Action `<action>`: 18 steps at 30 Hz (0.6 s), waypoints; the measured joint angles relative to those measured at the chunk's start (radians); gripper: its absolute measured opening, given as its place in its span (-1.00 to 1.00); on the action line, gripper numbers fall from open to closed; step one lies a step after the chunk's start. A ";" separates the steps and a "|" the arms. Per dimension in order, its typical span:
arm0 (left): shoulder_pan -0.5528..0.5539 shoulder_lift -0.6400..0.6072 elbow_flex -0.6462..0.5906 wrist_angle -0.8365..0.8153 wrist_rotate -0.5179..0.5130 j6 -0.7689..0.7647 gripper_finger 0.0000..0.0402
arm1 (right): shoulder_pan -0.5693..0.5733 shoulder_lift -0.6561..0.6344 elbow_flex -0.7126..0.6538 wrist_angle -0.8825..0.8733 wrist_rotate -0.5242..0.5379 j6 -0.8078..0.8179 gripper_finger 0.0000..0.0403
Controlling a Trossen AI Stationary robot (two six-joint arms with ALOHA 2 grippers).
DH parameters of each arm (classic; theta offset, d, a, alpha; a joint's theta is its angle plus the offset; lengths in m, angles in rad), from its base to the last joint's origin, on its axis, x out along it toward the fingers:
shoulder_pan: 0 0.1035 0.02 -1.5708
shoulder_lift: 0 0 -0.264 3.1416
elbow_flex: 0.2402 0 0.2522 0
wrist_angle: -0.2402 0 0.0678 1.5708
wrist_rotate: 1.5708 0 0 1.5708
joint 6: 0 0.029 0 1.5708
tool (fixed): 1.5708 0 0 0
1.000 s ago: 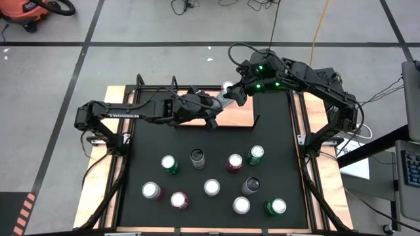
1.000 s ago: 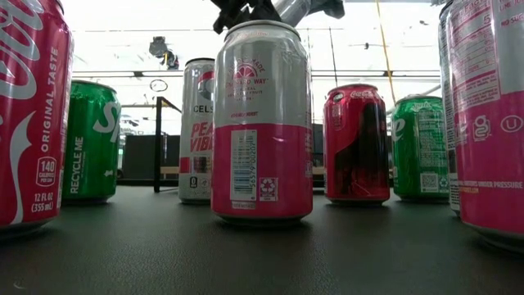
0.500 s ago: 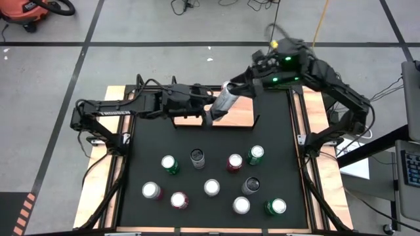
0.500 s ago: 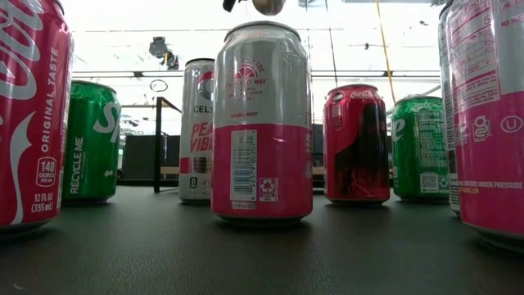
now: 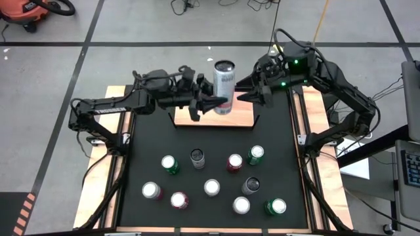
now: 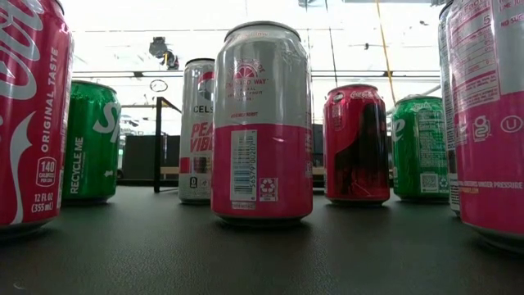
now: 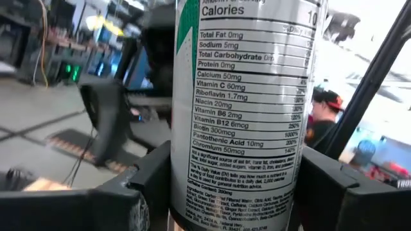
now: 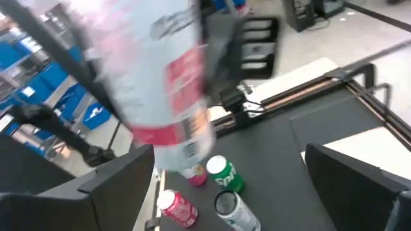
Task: Place canned beverage on shelf
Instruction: Put the top right white soda can on the shelf
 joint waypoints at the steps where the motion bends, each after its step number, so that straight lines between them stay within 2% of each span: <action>1: 0.001 0.000 0.000 0.018 0.000 0.000 0.19 | 0.009 0.000 0.000 0.003 0.000 -0.007 0.89; 6: 0.000 0.002 0.000 0.119 -0.003 0.000 0.19 | 0.058 0.001 0.000 0.011 0.002 -0.053 0.88; 12: 0.000 0.002 -0.001 0.118 -0.040 0.000 0.19 | 0.098 0.004 0.000 0.050 0.054 -0.058 0.88; 18: -0.004 0.002 -0.001 0.120 -0.066 0.001 0.19 | 0.103 0.007 0.000 0.122 0.058 -0.049 0.88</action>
